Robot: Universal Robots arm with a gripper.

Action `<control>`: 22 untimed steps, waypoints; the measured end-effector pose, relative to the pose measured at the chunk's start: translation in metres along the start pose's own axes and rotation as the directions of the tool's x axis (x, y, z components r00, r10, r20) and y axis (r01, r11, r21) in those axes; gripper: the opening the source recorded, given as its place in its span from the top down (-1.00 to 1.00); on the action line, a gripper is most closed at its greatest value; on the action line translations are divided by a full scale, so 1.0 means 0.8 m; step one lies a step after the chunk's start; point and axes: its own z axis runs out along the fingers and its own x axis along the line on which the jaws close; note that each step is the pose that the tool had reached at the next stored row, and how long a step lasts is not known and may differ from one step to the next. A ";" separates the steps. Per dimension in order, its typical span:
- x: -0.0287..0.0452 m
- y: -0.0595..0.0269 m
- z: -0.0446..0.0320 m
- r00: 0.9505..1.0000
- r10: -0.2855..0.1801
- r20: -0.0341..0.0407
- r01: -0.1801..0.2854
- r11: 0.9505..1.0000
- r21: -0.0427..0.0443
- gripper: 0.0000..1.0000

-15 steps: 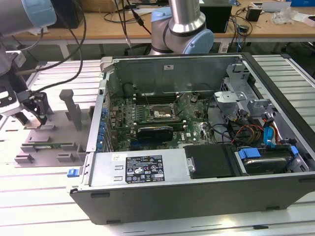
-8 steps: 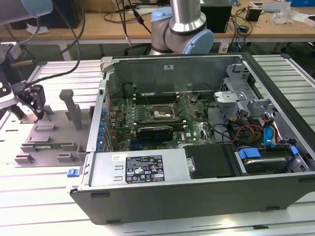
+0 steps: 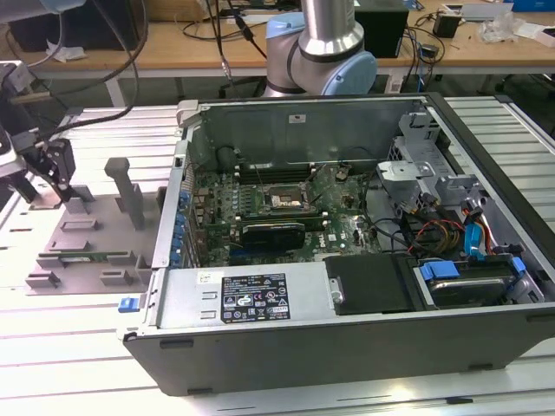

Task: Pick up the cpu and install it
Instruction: 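Pick up the cpu and move it towards the insertion slot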

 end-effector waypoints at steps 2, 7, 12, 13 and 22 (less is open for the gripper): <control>-0.0001 0.000 -0.0063 1.000 0.000 0.000 0.000 1.000 0.000 -0.09; -0.0006 0.002 -0.0241 1.000 0.000 0.000 0.000 1.000 0.000 -0.09; -0.0010 0.002 -0.0398 1.000 0.000 0.000 0.000 1.000 0.000 -0.09; -0.0010 0.003 -0.0427 1.000 0.000 0.000 0.000 1.000 0.000 -0.09; -0.0017 0.004 -0.0700 1.000 0.000 0.000 0.000 1.000 0.000 -0.09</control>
